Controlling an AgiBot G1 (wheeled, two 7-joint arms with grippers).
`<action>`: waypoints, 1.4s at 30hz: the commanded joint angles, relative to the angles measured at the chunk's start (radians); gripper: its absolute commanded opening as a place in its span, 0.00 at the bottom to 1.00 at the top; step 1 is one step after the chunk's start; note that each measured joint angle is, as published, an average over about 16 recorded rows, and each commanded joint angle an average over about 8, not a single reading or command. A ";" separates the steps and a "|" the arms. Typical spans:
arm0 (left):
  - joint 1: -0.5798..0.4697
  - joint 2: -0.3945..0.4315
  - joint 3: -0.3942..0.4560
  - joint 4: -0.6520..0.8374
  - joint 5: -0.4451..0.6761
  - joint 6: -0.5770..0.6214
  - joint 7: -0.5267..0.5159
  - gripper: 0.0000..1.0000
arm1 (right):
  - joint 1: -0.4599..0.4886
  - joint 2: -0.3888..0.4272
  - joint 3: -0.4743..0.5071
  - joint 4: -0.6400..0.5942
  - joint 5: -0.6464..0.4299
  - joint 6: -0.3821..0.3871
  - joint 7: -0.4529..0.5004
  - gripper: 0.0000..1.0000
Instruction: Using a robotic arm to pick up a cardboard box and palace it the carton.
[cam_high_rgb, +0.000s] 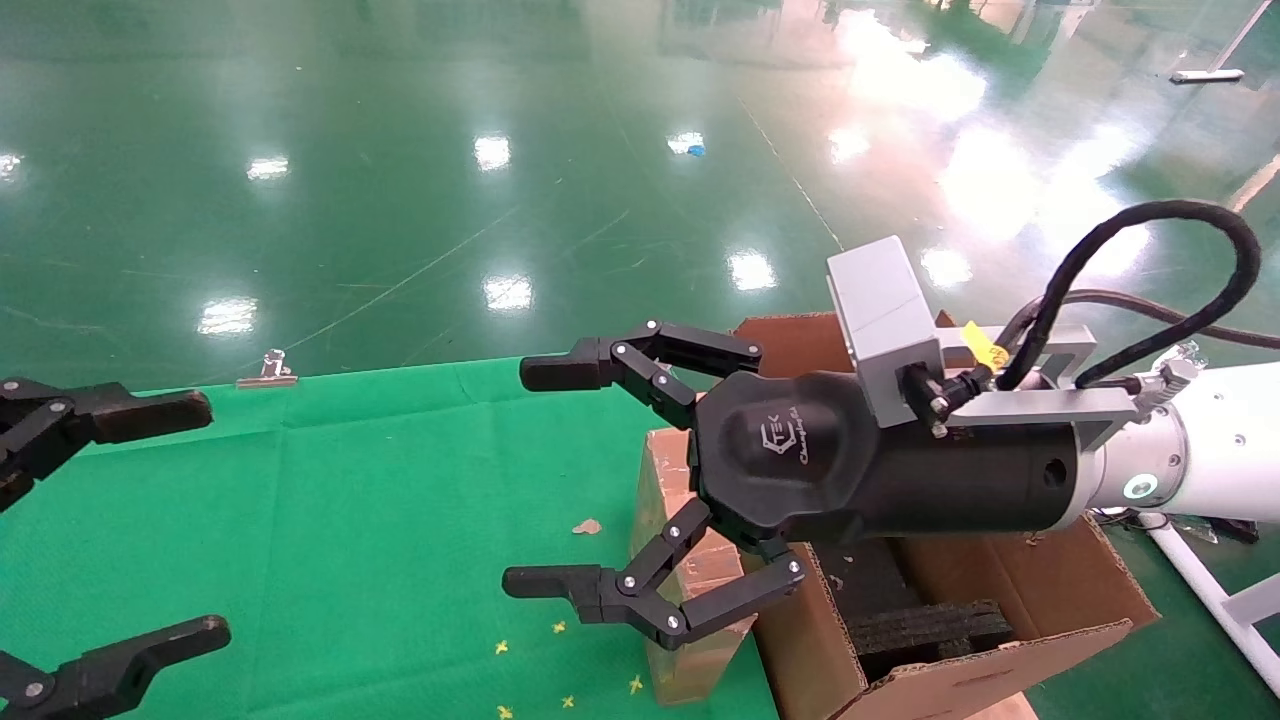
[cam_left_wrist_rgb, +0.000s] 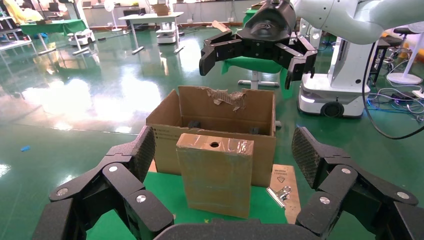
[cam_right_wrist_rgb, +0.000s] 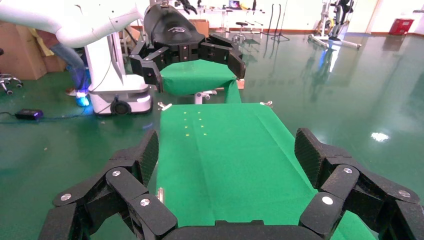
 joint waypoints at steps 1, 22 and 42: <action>0.000 0.000 0.000 0.000 0.000 0.000 0.000 1.00 | 0.000 0.000 0.000 0.000 0.000 0.000 0.000 1.00; 0.000 0.000 0.000 0.001 0.000 0.000 0.000 1.00 | 0.034 -0.006 -0.042 0.026 -0.083 0.018 0.042 1.00; -0.001 0.000 0.002 0.001 -0.001 0.000 0.001 1.00 | 0.593 -0.289 -0.592 0.060 -0.801 -0.086 0.393 1.00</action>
